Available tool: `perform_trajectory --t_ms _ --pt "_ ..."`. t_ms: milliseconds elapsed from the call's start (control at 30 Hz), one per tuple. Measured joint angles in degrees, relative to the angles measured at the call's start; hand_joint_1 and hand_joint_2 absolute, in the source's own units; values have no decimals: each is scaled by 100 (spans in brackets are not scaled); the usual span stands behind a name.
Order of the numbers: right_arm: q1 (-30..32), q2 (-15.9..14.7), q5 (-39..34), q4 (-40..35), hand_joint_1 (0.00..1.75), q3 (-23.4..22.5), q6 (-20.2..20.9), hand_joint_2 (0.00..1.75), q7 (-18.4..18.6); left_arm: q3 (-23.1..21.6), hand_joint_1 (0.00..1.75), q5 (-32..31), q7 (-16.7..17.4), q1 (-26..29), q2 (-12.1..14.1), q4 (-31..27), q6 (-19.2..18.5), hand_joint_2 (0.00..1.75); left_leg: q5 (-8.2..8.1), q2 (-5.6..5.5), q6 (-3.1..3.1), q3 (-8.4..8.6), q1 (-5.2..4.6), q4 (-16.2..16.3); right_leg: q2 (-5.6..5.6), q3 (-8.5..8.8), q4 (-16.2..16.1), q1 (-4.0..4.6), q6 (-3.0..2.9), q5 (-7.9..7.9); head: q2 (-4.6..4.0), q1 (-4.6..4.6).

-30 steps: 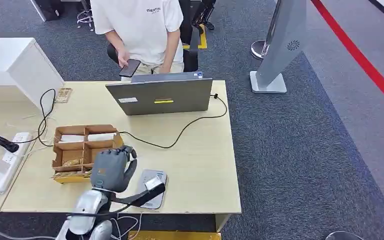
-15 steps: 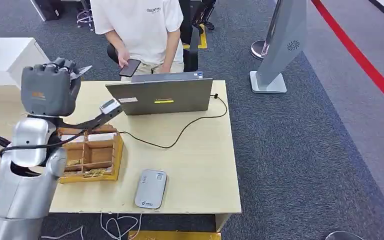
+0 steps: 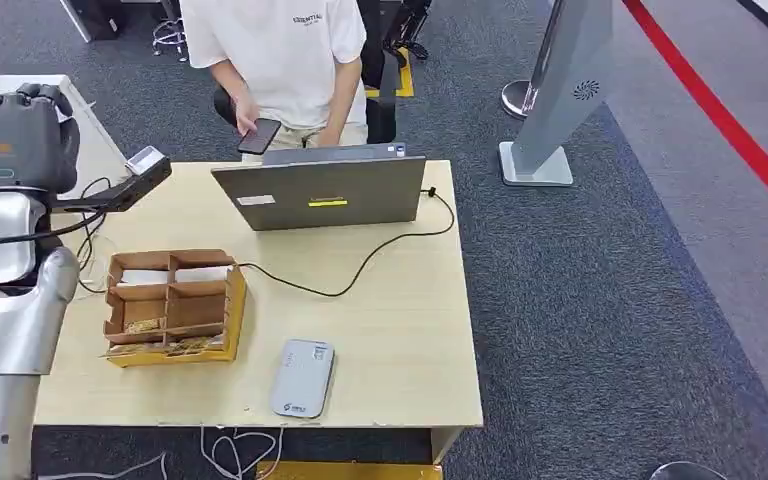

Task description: Pass the card to the sensor for recognition and then transmit it.

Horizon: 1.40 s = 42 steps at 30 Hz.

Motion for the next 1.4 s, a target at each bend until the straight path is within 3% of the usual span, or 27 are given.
perform_trajectory --t_ms 233,600,633,1400 --pt "-21 13 0 13 0 -2 -11 175 52 125 175 -2 -13 -8 46 455 348 175 0 0 0 1 0 0 0 -1 0 0 0 0 0 -2" --pt "-23 20 52 15 0 -2 -9 175 44 164 175 -2 -120 38 35 661 409 175 0 0 0 0 0 0 0 -1 0 0 0 0 0 -2" --pt "-24 20 52 15 0 -2 -9 175 42 166 0 -2 -122 50 33 663 407 175 0 0 0 0 0 0 0 -1 0 0 0 0 0 -2" --pt "-23 20 68 15 0 -2 0 175 72 304 0 13 -190 260 -2 668 429 175 0 0 0 0 0 0 0 -1 0 0 0 0 0 -2"
